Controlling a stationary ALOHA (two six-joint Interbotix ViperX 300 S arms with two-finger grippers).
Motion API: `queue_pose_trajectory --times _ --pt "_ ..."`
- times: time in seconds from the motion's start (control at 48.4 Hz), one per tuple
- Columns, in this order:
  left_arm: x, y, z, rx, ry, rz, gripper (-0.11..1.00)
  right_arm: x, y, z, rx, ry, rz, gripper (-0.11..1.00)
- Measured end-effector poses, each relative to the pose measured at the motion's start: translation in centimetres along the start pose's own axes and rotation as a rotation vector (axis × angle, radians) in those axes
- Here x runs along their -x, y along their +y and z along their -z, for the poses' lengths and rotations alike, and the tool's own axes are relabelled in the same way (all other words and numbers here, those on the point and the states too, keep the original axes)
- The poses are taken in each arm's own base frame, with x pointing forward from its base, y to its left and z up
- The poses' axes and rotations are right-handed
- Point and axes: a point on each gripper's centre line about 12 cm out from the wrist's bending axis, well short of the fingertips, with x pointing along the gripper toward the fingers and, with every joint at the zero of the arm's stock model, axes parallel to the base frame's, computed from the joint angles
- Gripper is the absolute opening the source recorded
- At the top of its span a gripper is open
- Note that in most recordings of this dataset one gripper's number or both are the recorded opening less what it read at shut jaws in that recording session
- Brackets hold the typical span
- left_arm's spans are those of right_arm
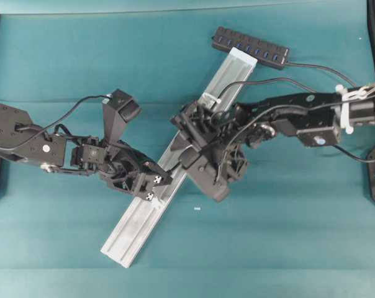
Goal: Pass the USB cable through three rings with both arms.
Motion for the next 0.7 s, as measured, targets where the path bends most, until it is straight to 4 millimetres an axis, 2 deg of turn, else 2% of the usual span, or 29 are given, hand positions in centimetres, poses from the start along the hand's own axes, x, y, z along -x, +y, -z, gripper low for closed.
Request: queue_pose_trajectory --times 0.145,0.227,0.289,0.393,0.455,0.703 --pt "0.0 0.0 0.0 -0.002 0.000 0.000 0.10 -0.5 0.5 -0.1 0.001 0.004 -0.015 0.61" --pt "0.0 0.0 0.0 -0.003 0.000 0.000 0.10 -0.8 0.6 -0.2 0.004 0.005 -0.021 0.54" --pt "0.0 0.0 0.0 -0.003 0.000 0.000 0.10 -0.8 0.7 -0.3 0.005 0.002 -0.021 0.43" --pt "0.0 0.0 0.0 -0.003 0.001 -0.001 0.10 -0.8 0.6 -0.5 0.006 -0.001 -0.020 0.16" --pt "0.0 0.0 0.0 -0.002 0.002 -0.004 0.10 -0.9 0.5 -0.5 0.004 -0.001 -0.020 0.07" --pt "0.1 0.3 0.2 -0.005 0.017 -0.027 0.10 -1.1 0.3 -0.6 0.002 0.005 -0.041 0.06"
